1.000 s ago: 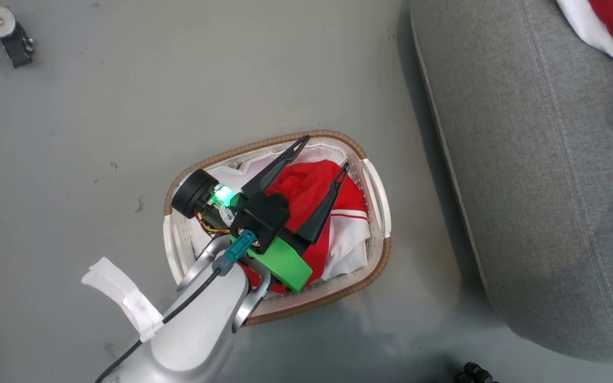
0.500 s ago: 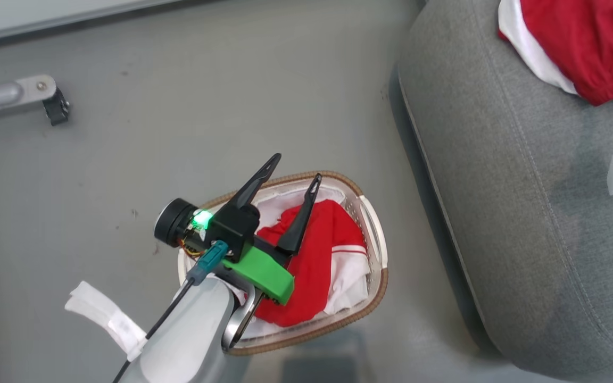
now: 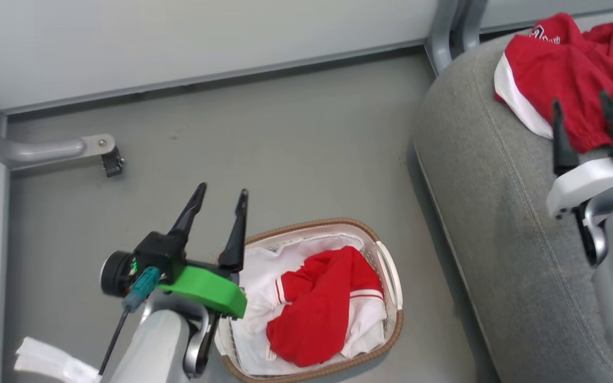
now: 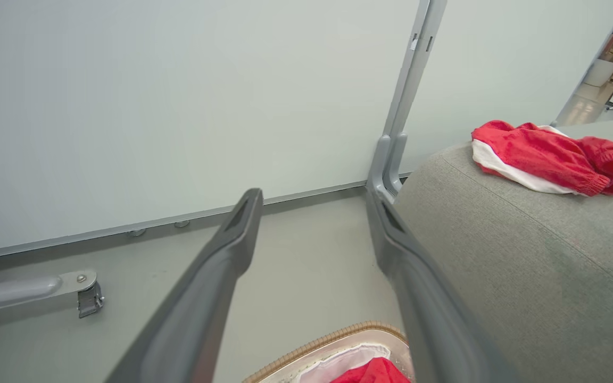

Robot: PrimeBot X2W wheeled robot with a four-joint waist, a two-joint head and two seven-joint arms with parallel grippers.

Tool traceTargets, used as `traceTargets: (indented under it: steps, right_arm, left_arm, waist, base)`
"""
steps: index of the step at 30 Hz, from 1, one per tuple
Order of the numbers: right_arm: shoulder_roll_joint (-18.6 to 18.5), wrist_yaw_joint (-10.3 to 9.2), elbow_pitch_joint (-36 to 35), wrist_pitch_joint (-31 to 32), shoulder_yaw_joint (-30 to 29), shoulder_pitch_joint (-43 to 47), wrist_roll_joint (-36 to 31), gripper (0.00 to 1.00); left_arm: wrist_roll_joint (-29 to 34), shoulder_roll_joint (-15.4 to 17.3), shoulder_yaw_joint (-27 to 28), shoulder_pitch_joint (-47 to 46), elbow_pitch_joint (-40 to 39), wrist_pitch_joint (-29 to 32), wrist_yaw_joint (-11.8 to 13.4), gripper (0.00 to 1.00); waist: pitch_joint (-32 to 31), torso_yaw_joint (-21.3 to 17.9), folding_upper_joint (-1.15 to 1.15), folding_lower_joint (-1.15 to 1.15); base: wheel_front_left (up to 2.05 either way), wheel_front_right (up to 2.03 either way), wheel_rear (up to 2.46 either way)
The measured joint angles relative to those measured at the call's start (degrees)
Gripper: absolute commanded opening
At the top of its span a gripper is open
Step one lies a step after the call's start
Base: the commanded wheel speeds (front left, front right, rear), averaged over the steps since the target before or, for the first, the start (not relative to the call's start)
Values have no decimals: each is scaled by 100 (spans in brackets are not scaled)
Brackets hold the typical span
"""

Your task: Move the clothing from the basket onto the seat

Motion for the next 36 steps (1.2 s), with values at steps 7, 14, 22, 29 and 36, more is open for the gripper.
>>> traceTargets:
  steps: [7, 14, 22, 29, 36]
  right_arm:
    - [524, 0, -566, -1, 97, 553, 327, 100]
    - [991, 0, -1068, 0, 43, 1230, 435, 100]
    - [1145, 0, -1470, -1, -45, 1935, 426, 100]
    - [1156, 0, -1662, -1, 177, 2618, 740, 100]
    - [1156, 0, -1767, -1, 223, 3013, 838, 100]
  left_arm:
    - [148, -24, 527, 443, -8, 0, 30, 100]
    - [192, -64, 905, 782, -19, 0, 32, 100]
    - [111, -98, 1248, 1220, -85, 0, 77, 100]
    - [-10, -103, 1389, 1507, -127, 0, 123, 100]
    - [-65, -105, 1378, 1633, -116, 0, 132, 100]
  waist:
    - [-292, 316, 0, 0]
    - [-510, 537, 0, 0]
    - [-764, 623, 0, 0]
    - [-940, 667, 0, 0]
    - [-1080, 667, 0, 0]
  base:
    - [0, 0, 0]
    - [0, 0, 0]
    - [0, 0, 0]
    - [0, 0, 0]
    - [0, 0, 0]
